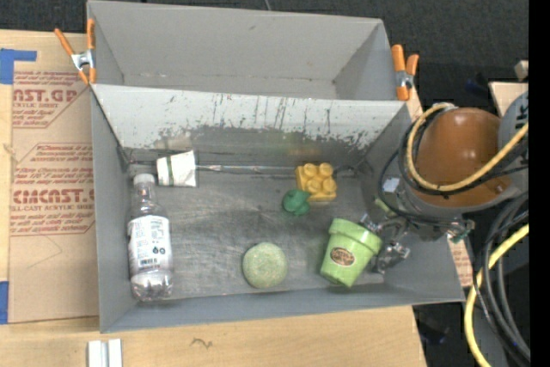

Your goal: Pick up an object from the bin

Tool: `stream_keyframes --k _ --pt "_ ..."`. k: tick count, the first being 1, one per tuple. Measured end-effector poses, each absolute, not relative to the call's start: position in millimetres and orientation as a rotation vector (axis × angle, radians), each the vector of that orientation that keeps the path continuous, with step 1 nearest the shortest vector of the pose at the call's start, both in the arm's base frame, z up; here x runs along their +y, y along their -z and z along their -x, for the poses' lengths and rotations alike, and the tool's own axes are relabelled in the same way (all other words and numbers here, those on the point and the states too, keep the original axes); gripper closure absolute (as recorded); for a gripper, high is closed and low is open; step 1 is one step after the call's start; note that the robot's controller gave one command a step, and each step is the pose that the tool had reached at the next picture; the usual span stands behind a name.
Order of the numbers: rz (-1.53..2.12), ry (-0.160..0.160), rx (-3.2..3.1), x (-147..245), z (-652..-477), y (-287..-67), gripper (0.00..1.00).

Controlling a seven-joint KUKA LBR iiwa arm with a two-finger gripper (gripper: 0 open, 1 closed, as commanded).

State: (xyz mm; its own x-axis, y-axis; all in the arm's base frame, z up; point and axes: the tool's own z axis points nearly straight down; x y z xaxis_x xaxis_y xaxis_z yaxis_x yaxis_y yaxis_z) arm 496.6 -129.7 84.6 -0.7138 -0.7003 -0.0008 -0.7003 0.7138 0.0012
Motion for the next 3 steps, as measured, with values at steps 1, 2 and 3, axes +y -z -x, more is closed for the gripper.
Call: stream_keyframes --k 1,2,3 --pt "1.19 -0.008 2.912 -129 -495.5 -97 1.0" --pt "1.19 -0.007 2.911 -129 -496.0 -116 1.0" --pt "1.188 -0.005 2.91 -129 -496.3 -134 1.0"
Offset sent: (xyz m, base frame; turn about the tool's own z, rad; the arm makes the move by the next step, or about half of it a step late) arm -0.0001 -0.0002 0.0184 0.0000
